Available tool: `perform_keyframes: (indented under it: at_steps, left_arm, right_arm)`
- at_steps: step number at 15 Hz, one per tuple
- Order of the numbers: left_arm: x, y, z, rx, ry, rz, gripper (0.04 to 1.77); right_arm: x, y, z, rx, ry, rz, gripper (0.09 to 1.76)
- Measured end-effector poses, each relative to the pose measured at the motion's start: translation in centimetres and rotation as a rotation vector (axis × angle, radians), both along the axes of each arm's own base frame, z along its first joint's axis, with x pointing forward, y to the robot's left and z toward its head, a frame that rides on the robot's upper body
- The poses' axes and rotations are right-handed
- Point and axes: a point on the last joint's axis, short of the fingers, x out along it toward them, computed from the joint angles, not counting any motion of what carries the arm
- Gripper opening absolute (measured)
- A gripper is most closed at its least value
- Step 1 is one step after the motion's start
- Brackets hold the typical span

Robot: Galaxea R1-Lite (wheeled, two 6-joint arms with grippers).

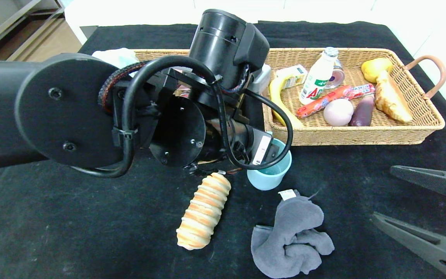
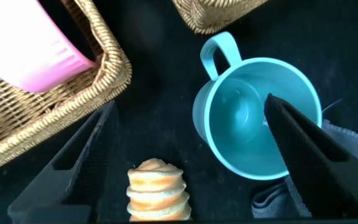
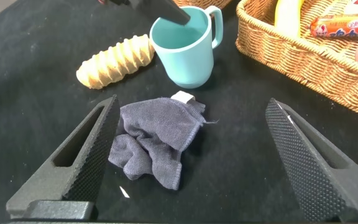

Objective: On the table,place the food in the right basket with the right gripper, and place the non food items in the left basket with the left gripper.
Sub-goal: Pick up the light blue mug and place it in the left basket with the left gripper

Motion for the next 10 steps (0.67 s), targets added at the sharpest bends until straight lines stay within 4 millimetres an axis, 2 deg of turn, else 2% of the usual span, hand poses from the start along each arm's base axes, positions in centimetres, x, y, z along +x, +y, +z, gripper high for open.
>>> perform_keyframes:
  at_steps: [10]
  left_arm:
    - [1.7,-0.3,-1.8,-0.005,0.051,0.035,1.71]
  right_arm:
    - [0.1,0.0,-0.1,-0.002,0.007,0.0,1.71]
